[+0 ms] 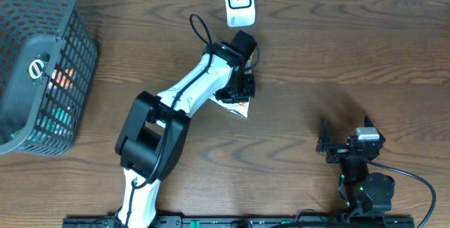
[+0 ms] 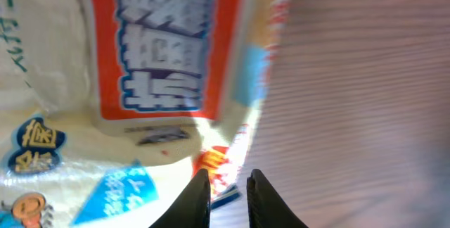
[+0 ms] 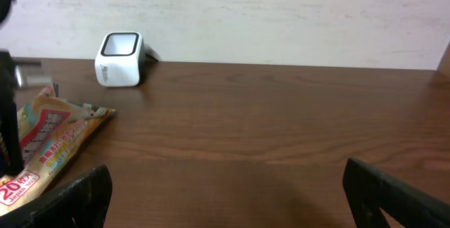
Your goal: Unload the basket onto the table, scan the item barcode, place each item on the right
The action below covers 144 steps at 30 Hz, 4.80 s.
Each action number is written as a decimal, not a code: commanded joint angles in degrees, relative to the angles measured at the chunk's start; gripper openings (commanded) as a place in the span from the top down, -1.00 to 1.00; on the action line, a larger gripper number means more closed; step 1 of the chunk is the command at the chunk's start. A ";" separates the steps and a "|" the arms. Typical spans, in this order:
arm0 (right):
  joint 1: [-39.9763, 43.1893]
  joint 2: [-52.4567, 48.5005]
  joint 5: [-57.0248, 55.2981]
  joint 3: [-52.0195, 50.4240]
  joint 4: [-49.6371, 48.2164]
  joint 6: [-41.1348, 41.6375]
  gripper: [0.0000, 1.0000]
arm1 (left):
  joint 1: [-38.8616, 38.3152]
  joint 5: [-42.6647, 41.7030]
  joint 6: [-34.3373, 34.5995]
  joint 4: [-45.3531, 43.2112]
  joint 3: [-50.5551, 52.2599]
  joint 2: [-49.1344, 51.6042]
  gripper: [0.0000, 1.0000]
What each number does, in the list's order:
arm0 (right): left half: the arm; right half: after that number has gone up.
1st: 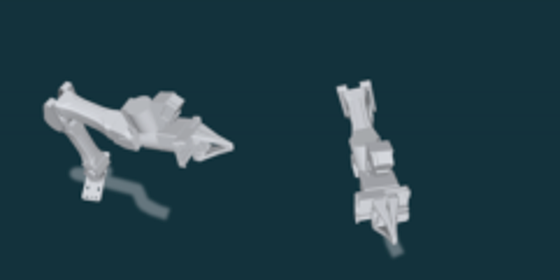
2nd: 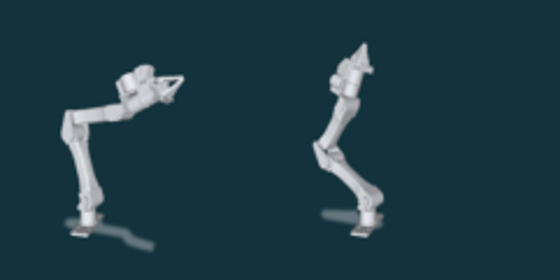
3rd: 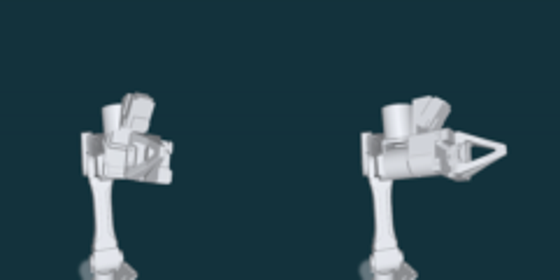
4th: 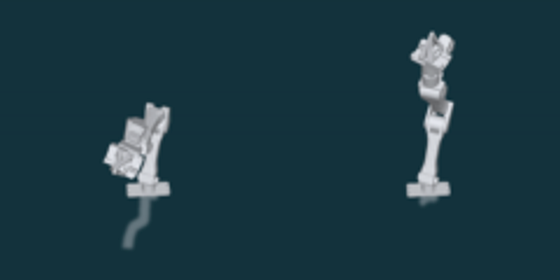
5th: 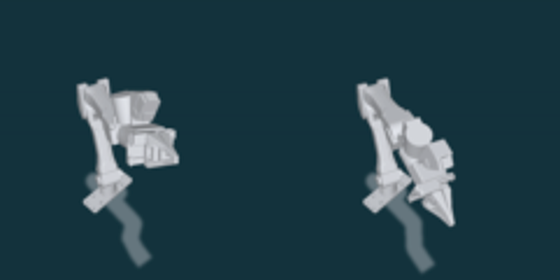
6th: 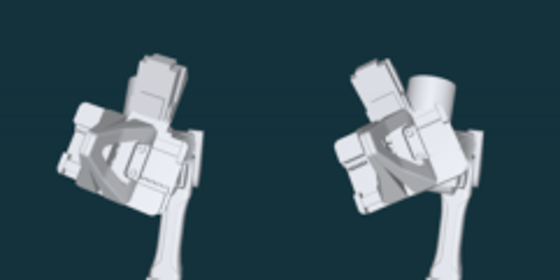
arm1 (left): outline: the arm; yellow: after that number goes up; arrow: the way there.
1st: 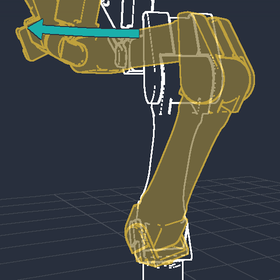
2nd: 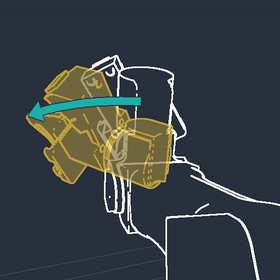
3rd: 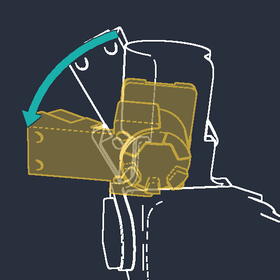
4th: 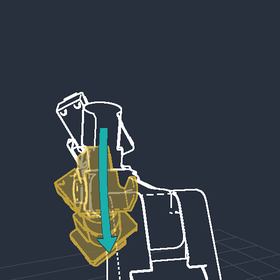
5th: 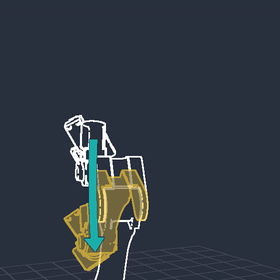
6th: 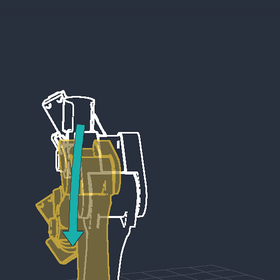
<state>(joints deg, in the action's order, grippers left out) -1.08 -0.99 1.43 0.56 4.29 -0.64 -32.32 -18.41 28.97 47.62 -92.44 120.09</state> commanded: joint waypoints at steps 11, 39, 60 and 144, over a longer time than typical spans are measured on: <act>-0.37 0.22 -0.42 -0.20 0.13 0.15 -0.98 | 0.55 21.09 -3.69 -14.62 -2.54 -8.87 0.49; -0.37 0.22 -0.42 -0.20 0.13 0.15 -0.98 | 3.32 31.15 -14.36 -17.75 -1.70 1.77 0.35; -0.37 0.22 -0.42 -0.20 0.13 0.17 -0.99 | 0.33 10.08 -13.07 -0.57 5.14 -4.96 0.35; -0.37 0.22 -0.42 -0.20 0.13 0.15 -0.98 | -2.16 18.38 -11.02 -4.85 8.35 1.36 -0.35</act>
<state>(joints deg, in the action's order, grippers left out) -1.08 -0.99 1.43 0.56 4.29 -0.64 -34.35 -0.14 18.09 43.00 -84.79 118.67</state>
